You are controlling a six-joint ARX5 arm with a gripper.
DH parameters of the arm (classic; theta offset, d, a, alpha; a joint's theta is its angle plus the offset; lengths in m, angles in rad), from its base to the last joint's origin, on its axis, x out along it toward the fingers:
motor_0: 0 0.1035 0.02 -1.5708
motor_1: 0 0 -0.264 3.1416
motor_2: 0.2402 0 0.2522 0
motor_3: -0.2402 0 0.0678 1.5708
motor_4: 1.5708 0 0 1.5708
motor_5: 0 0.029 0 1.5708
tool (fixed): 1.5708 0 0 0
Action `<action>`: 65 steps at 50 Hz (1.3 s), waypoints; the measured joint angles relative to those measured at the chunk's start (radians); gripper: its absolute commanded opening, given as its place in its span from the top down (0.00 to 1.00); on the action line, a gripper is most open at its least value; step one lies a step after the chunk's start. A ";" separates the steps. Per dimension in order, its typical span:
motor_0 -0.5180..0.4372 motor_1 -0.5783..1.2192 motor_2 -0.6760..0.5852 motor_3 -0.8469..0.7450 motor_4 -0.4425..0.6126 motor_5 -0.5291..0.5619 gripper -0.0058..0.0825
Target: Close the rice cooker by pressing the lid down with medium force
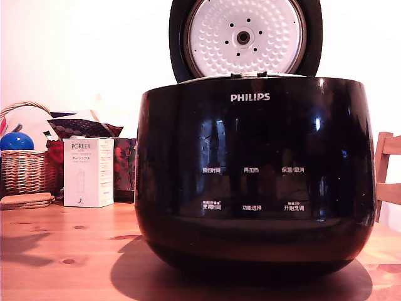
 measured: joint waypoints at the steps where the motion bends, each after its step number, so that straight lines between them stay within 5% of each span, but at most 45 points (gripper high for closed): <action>1: 0.001 0.000 0.000 0.001 0.000 0.000 0.96; 21: 0.110 0.000 0.000 0.167 0.101 0.000 0.96; 36: 0.230 0.058 0.002 0.348 0.443 -0.002 0.96; 65: 0.264 0.308 0.002 0.659 0.910 -0.267 0.96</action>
